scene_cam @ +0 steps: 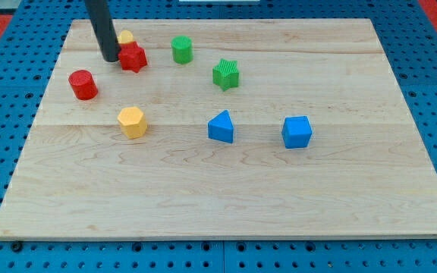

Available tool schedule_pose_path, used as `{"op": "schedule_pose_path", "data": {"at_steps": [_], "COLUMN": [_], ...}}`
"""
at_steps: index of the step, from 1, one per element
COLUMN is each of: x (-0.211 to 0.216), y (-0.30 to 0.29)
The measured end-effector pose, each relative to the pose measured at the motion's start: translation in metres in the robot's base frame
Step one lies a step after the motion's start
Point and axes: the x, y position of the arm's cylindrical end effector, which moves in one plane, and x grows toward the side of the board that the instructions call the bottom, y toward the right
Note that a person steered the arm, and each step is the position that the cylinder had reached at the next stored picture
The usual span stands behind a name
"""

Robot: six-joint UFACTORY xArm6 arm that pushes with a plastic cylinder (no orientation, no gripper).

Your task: Slide the yellow heart center left

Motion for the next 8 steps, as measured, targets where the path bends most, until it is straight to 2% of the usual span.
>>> {"op": "schedule_pose_path", "data": {"at_steps": [3,5,6,8], "x": [-0.05,-0.075,-0.096,-0.092], "y": [-0.004,-0.043,-0.033,0.028]}}
